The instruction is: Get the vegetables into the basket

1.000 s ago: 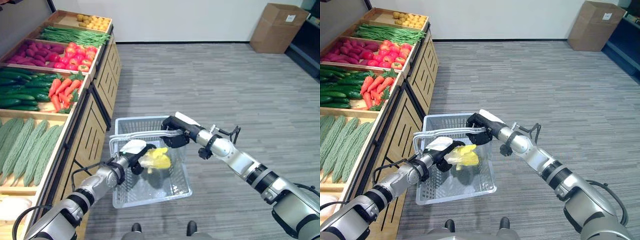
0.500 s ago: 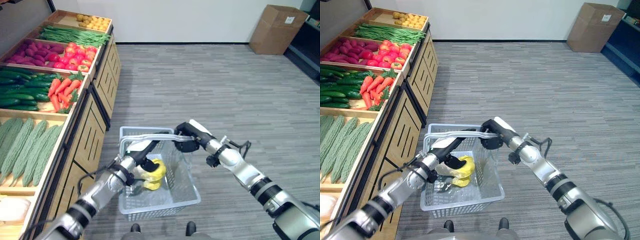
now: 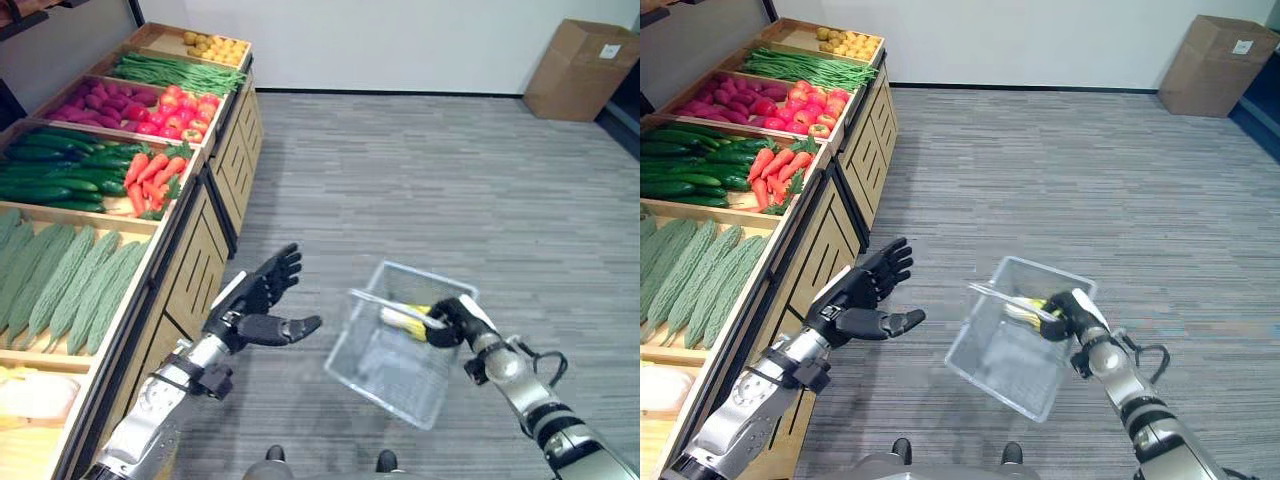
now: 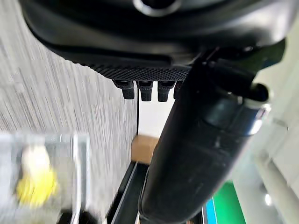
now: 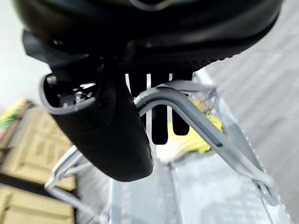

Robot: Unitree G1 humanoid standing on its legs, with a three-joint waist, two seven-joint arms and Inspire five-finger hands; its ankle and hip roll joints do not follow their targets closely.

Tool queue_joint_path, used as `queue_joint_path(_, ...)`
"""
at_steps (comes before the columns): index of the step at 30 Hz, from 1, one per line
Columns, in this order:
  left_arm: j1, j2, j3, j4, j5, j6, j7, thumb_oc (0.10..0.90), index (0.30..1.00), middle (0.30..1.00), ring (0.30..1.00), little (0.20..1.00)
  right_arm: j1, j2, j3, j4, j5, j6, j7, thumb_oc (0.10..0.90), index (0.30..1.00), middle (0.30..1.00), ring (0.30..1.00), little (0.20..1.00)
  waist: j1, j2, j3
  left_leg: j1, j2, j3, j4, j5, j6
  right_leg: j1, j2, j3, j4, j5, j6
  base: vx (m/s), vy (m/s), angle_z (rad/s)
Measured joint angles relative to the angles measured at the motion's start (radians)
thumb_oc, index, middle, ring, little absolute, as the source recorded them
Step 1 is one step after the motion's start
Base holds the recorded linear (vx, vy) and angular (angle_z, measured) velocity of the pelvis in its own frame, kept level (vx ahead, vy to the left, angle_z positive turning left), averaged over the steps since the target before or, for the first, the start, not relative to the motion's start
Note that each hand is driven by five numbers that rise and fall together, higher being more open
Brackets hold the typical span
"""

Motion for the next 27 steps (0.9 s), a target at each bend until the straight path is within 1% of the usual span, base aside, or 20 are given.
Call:
queue_joint_path(2, 0.027, -0.007, 0.006, 0.058, -0.007, 0.001, 0.0, 0.9, 1.0, 1.0, 1.0, 1.0, 0.049, 0.0, -0.049, 0.005, 0.0, 0.0, -0.001, 0.4, 0.3, 0.3, 0.3, 0.3, -0.002, 0.009, -0.004, 0.0, 0.0, -0.001, -0.002, 0.0, 0.0, 0.0, 0.0, -0.001, 0.0, -0.001, 0.0, 0.0, 0.0, 0.0)
queue_joint_path(5, 0.044, -0.041, 0.006, 0.19, 0.02, 0.015, 0.013, 0.9, 1.0, 1.0, 1.0, 1.0, 0.066, 0.0, -0.076, 0.073, -0.002, 0.002, -0.003, 0.4, 0.3, 0.3, 0.3, 0.3, -0.009, 0.02, -0.011, -0.002, 0.001, -0.003, -0.003, 0.0, 0.0, 0.001, 0.001, -0.003, 0.0, -0.001, -0.001, -0.01, -0.003, 0.03)
queue_joint_path(6, 0.047, -0.057, 0.009, 0.247, 0.056, 0.006, 0.015, 0.9, 1.0, 1.0, 1.0, 1.0, 0.078, 0.0, -0.084, 0.081, -0.003, 0.001, -0.004, 0.4, 0.3, 0.3, 0.3, 0.3, -0.011, 0.024, -0.013, -0.004, 0.002, -0.004, -0.003, 0.0, -0.001, 0.001, 0.001, -0.005, 0.0, -0.002, -0.001, -0.02, -0.001, 0.05)
queue_joint_path(7, 0.04, -0.097, 0.02, 0.346, 0.11, 0.012, 0.031, 0.9, 1.0, 1.0, 1.0, 1.0, 0.096, 0.001, -0.099, 0.085, -0.007, 0.002, -0.005, 0.4, 0.3, 0.3, 0.3, 0.3, -0.011, 0.03, -0.017, -0.003, 0.003, -0.004, -0.003, -0.003, 0.002, 0.001, 0.001, -0.005, -0.001, -0.004, -0.002, 0.0, 0.0, 0.0)
queue_joint_path(8, 0.041, -0.106, 0.02, 0.381, 0.127, 0.018, 0.043, 0.9, 1.0, 1.0, 1.0, 1.0, 0.101, 0.001, -0.099, 0.089, -0.007, 0.002, -0.006, 0.4, 0.3, 0.3, 0.3, 0.3, -0.012, 0.031, -0.018, -0.005, 0.003, -0.004, -0.003, -0.004, 0.002, 0.0, 0.002, -0.005, 0.0, -0.004, -0.002, 0.0, 0.0, 0.0)
queue_joint_path(9, 0.042, -0.125, 0.025, 0.453, 0.162, 0.016, 0.056, 0.9, 1.0, 1.0, 1.0, 1.0, 0.112, 0.002, -0.107, 0.093, -0.007, -0.001, -0.007, 0.4, 0.3, 0.3, 0.3, 0.3, -0.014, 0.034, -0.019, -0.007, 0.005, -0.004, -0.003, -0.004, 0.001, -0.001, 0.002, -0.005, 0.0, -0.005, 0.0, 0.0, 0.0, 0.0)
queue_joint_path(10, 0.036, -0.166, 0.042, 0.569, 0.227, 0.023, 0.075, 0.9, 1.0, 1.0, 1.0, 1.0, 0.134, 0.01, -0.129, 0.102, -0.006, -0.002, -0.014, 0.4, 0.3, 0.3, 0.3, 0.3, -0.016, 0.036, -0.023, -0.01, 0.007, -0.004, -0.003, -0.007, -0.001, -0.004, 0.004, -0.006, 0.0, -0.008, -0.001, 0.0, 0.0, 0.0)
queue_joint_path(12, 0.026, -0.217, 0.06, 0.732, 0.311, 0.022, 0.106, 0.9, 1.0, 1.0, 1.0, 1.0, 0.16, 0.025, -0.171, 0.125, -0.003, -0.011, -0.028, 0.4, 0.3, 0.3, 0.3, 0.3, -0.019, 0.04, -0.026, -0.015, 0.008, -0.004, -0.003, -0.009, -0.005, -0.01, 0.002, -0.005, 0.0, -0.011, -0.002, 0.0, 0.0, -0.02)
queue_joint_path(14, 0.03, -0.252, 0.075, 0.855, 0.385, 0.044, 0.134, 0.9, 1.0, 1.0, 1.0, 1.0, 0.175, 0.029, -0.202, 0.139, 0.014, -0.011, -0.04, 0.4, 0.3, 0.3, 0.3, 0.3, -0.025, 0.038, -0.025, -0.02, 0.008, -0.003, -0.003, -0.005, -0.001, -0.018, 0.004, -0.003, 0.0, -0.011, -0.003, 0.0, 0.0, 0.0)
queue_joint_path(15, 0.026, -0.281, 0.098, 0.956, 0.451, 0.043, 0.145, 0.9, 1.0, 1.0, 1.0, 1.0, 0.188, 0.035, -0.239, 0.15, 0.022, -0.012, -0.044, 0.4, 0.3, 0.3, 0.3, 0.3, -0.028, 0.037, -0.026, -0.021, 0.008, -0.002, -0.003, -0.002, 0.003, -0.018, 0.003, -0.003, 0.0, -0.011, -0.003, 0.0, 0.0, 0.0)
queue_joint_path(16, 0.02, -0.3, 0.115, 1.014, 0.488, 0.044, 0.161, 0.9, 1.0, 1.0, 1.0, 1.0, 0.198, 0.041, -0.257, 0.159, 0.027, -0.014, -0.047, 0.4, 0.3, 0.3, 0.3, 0.3, -0.028, 0.036, -0.029, -0.021, 0.008, -0.001, -0.003, -0.002, 0.002, -0.019, 0.002, -0.003, 0.0, -0.011, -0.003, 0.0, 0.0, 0.0)
queue_joint_path(18, 0.019, -0.317, 0.122, 1.082, 0.543, 0.05, 0.19, 0.9, 1.0, 1.0, 1.0, 1.0, 0.206, 0.046, -0.261, 0.184, 0.046, -0.015, -0.053, 0.4, 0.3, 0.3, 0.3, 0.3, -0.029, 0.032, -0.029, -0.021, 0.009, 0.0, -0.003, -0.002, 0.002, -0.02, 0.003, -0.002, 0.0, -0.011, -0.004, 0.0, 0.0, 0.0)
queue_joint_path(19, 0.0, -0.328, 0.13, 1.143, 0.583, 0.044, 0.201, 0.9, 1.0, 1.0, 1.0, 1.0, 0.214, 0.056, -0.279, 0.2, 0.057, -0.02, -0.057, 0.4, 0.3, 0.3, 0.3, 0.3, -0.027, 0.031, -0.03, -0.022, 0.01, 0.001, -0.002, -0.002, 0.002, -0.02, 0.003, -0.003, 0.0, -0.011, -0.004, 0.01, -0.007, -0.04)
queue_joint_path(20, -0.026, -0.352, 0.157, 1.246, 0.638, 0.046, 0.231, 0.9, 1.0, 1.0, 1.0, 1.0, 0.221, 0.069, -0.281, 0.232, 0.074, -0.028, -0.068, 0.4, 0.3, 0.3, 0.3, 0.3, -0.029, 0.028, -0.035, -0.02, 0.012, 0.004, -0.003, -0.003, 0.001, -0.02, 0.005, 0.0, 0.0, -0.014, -0.007, 0.01, -0.006, -0.05)
queue_joint_path(22, -0.029, -0.357, 0.156, 1.273, 0.676, 0.054, 0.244, 0.9, 1.0, 1.0, 1.0, 1.0, 0.221, 0.074, -0.281, 0.255, 0.092, -0.028, -0.068, 0.4, 0.3, 0.3, 0.3, 0.3, -0.03, 0.025, -0.039, -0.021, 0.013, 0.006, -0.003, -0.007, -0.004, -0.021, 0.006, 0.003, 0.0, -0.015, -0.008, 0.02, -0.005, -0.06)
queue_joint_path(23, -0.03, -0.357, 0.156, 1.273, 0.69, 0.053, 0.247, 0.9, 1.0, 1.0, 1.0, 1.0, 0.227, 0.077, -0.281, 0.259, 0.099, -0.028, -0.068, 0.4, 0.3, 0.3, 0.3, 0.3, -0.033, 0.018, -0.038, -0.022, 0.013, 0.008, -0.003, -0.009, -0.008, -0.024, 0.007, 0.004, 0.0, -0.015, -0.009, 0.02, -0.006, -0.03)
queue_joint_path(24, -0.049, -0.366, 0.158, 1.326, 0.726, 0.046, 0.271, 0.9, 1.0, 1.0, 1.0, 1.0, 0.247, 0.092, -0.282, 0.264, 0.111, -0.033, -0.073, 0.4, 0.3, 0.3, 0.3, 0.3, -0.032, 0.016, -0.05, -0.022, 0.015, 0.011, -0.003, -0.009, -0.008, -0.026, 0.008, 0.005, 0.0, -0.015, -0.01, 0.02, -0.005, -0.04)
queue_joint_path(25, -0.06, -0.372, 0.158, 1.353, 0.742, 0.051, 0.284, 0.9, 1.0, 1.0, 1.0, 1.0, 0.256, 0.101, -0.281, 0.268, 0.111, -0.036, -0.073, 0.4, 0.3, 0.3, 0.3, 0.3, -0.033, 0.016, -0.057, -0.021, 0.016, 0.013, -0.003, -0.01, -0.009, -0.025, 0.009, 0.007, 0.0, -0.015, -0.01, 0.02, -0.008, -0.07)
queue_joint_path(27, -0.062, -0.384, 0.158, 1.372, 0.78, 0.062, 0.297, 0.9, 1.0, 1.0, 1.0, 1.0, 0.273, 0.116, -0.275, 0.281, 0.111, -0.04, -0.074, 0.4, 0.3, 0.3, 0.3, 0.3, -0.038, 0.017, -0.072, -0.022, 0.018, 0.017, -0.003, -0.012, -0.011, -0.029, 0.011, 0.013, 0.0, -0.015, -0.011, 0.02, -0.009, -0.09)
